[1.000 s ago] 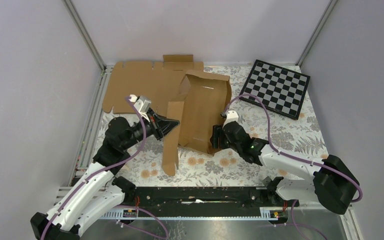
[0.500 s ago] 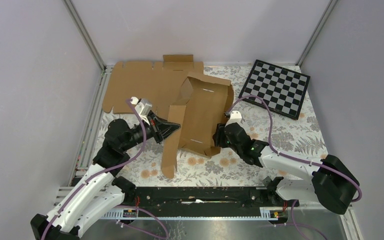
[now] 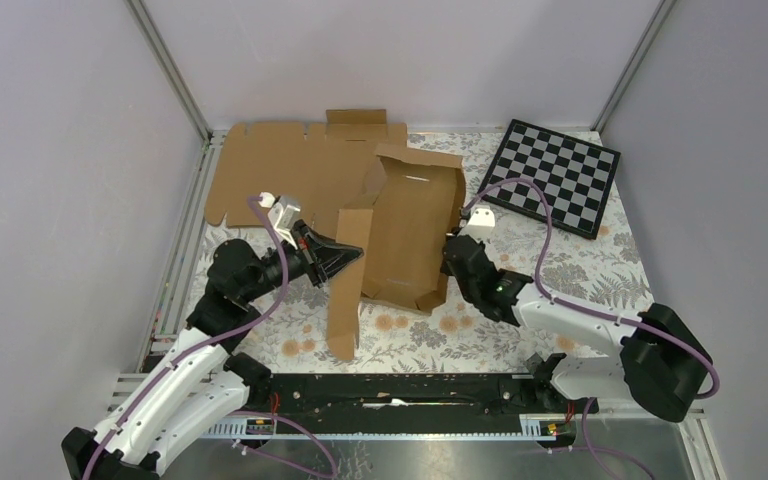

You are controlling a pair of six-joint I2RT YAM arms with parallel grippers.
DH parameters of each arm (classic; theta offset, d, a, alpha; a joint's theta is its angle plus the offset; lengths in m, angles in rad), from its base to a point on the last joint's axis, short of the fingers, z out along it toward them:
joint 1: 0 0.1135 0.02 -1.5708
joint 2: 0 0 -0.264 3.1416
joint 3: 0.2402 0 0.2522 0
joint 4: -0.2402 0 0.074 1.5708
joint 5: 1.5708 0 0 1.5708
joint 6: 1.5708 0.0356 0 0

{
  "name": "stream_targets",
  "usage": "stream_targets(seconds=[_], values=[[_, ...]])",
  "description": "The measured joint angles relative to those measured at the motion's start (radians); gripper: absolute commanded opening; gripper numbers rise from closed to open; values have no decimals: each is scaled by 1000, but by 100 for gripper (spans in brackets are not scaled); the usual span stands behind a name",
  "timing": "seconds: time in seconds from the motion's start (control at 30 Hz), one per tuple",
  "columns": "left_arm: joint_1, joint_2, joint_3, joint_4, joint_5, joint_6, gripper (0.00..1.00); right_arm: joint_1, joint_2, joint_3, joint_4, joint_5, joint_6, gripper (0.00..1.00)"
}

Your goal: Fold the paper box

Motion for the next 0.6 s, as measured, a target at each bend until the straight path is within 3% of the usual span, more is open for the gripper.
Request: stream_targets(seconds=[0.23,0.5,0.6], values=[[0,0,-25,71,10,-41,0,1,79,74,-21,155,-8,5],[0,-7,-72,122,10,-53,0,5,88,92,-72,207,50,26],[0,-6,-100,155,10,-62,0,16,84,103,-80,166,56,38]])
